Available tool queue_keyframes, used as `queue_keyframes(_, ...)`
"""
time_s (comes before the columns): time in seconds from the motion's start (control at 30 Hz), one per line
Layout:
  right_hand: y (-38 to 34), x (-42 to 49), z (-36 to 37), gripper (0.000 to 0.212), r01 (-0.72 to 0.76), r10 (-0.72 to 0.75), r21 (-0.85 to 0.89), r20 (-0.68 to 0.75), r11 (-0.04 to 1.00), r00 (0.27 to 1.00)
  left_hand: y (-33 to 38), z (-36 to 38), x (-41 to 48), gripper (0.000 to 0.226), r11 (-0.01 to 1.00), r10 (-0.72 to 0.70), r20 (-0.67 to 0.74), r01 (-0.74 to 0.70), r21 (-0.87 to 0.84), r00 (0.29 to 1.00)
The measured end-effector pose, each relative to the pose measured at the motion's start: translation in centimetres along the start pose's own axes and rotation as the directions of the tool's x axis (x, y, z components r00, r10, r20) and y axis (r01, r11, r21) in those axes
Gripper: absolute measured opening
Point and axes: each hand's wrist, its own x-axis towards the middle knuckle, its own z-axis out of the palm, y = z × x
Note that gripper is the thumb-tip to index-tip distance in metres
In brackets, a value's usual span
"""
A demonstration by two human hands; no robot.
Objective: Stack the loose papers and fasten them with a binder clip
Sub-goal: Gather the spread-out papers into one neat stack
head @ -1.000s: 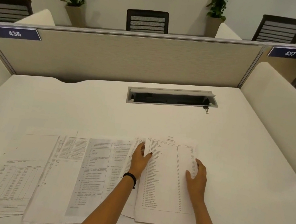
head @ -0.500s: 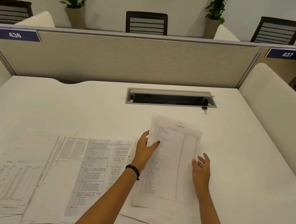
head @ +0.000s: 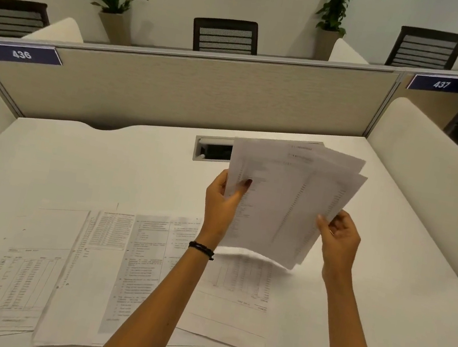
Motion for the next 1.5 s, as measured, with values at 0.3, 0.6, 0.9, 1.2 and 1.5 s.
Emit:
queue_keyframes(0.3, 0.7, -1.1, 0.9, 0.008, -0.022, 0.034, -0.152, 0.077, 0.988, 0.996, -2.4, 0.1, -1.7, 0.033, 0.995, -0.088, 0.006, 0.087, 0.044, 0.996)
queue_keyframes(0.6, -0.3, -1.2, 0.3, 0.013, 0.0, 0.007, -0.174, 0.041, 0.985, 0.999, -0.8, -0.1, -1.7, 0.028, 1.0, -0.014, -0.034, 0.014, 0.004, 0.999)
queue_keyframes(0.9, 0.5, -2.3, 0.0, 0.014, -0.036, 0.043, -0.194, 0.033, 0.98, 0.999, -2.4, -0.5, -2.5, 0.03, 0.994, -0.081, 0.075, 0.076, 0.072, 0.994)
queue_keyframes(1.2, 2.9, -3.4, -2.0, 0.031, -0.159, 0.183, -0.343, 0.039, 0.926, 0.982, -7.0, -3.4, -2.1, 0.043, 0.896, -0.276, 0.188, 0.181, 0.406, 0.942)
queue_keyframes(1.5, 7.8, -5.6, -2.3, 0.053, -0.356, 0.365, -0.344, -0.04, 0.869, 0.93, -10.7, -6.0, -3.9, 0.015, 0.775, -0.326, -0.005, 0.271, 0.572, 0.945)
